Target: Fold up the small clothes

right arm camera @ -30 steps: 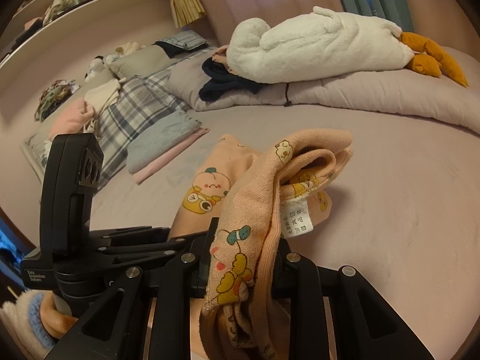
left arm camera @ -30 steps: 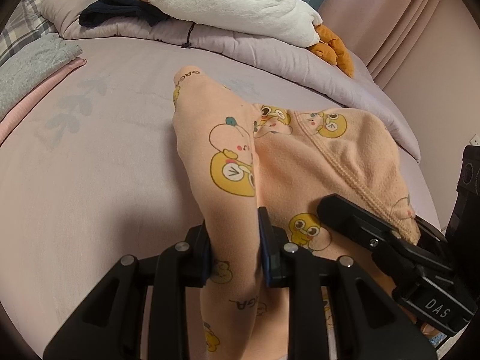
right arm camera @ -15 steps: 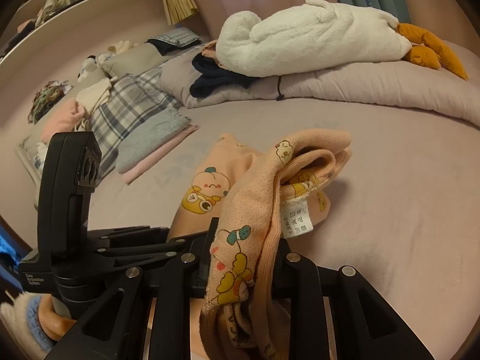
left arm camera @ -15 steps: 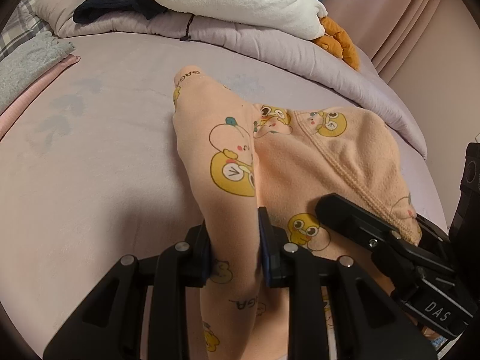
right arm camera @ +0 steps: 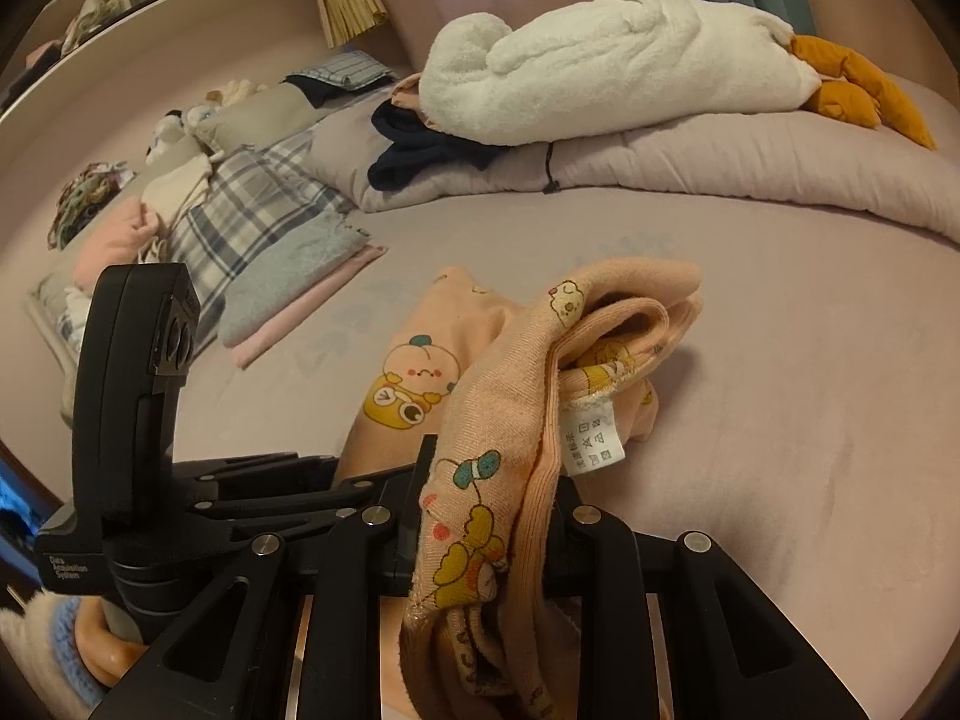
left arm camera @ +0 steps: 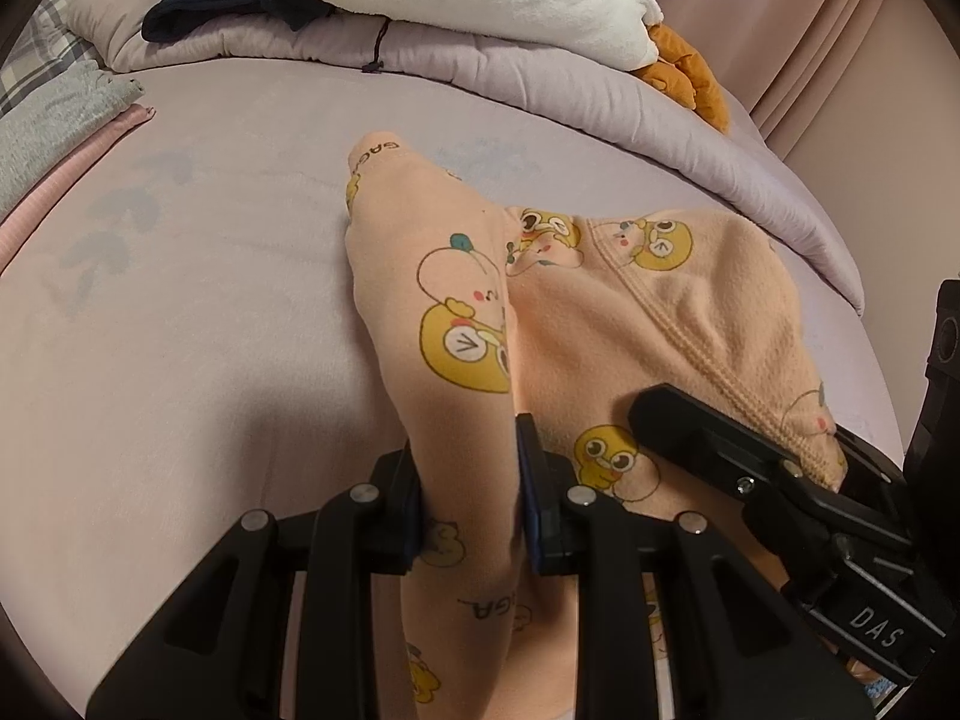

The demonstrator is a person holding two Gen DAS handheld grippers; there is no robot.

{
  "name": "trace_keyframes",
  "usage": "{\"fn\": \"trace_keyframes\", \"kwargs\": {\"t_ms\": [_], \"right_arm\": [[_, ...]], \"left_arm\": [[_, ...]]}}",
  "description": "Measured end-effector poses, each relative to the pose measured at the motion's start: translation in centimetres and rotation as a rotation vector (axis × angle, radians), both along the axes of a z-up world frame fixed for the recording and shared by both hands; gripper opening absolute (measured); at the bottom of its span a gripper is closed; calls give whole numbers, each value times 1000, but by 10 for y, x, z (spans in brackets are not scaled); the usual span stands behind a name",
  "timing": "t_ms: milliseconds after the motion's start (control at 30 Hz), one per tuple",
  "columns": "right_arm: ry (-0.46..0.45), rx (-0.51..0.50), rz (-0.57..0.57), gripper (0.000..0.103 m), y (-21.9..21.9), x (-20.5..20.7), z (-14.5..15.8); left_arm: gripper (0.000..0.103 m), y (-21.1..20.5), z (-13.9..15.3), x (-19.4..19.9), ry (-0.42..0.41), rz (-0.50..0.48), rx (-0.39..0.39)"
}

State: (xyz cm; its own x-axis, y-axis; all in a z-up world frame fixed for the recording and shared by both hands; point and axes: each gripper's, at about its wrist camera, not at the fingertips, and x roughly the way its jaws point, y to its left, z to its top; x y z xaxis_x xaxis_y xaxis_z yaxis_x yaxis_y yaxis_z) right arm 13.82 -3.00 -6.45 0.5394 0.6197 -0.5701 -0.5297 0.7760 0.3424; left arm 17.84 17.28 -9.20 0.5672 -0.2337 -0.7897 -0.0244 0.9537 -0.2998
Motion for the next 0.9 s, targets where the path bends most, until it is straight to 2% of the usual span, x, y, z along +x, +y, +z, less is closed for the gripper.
{"fn": "trace_keyframes", "kwargs": {"t_ms": [467, 900], "right_arm": [[31, -2, -5, 26, -3, 7, -6], [122, 45, -41, 26, -21, 15, -19]], "left_arm": [[26, 0, -8, 5, 21, 12, -2], [33, -1, -12, 5, 31, 26, 11]]}}
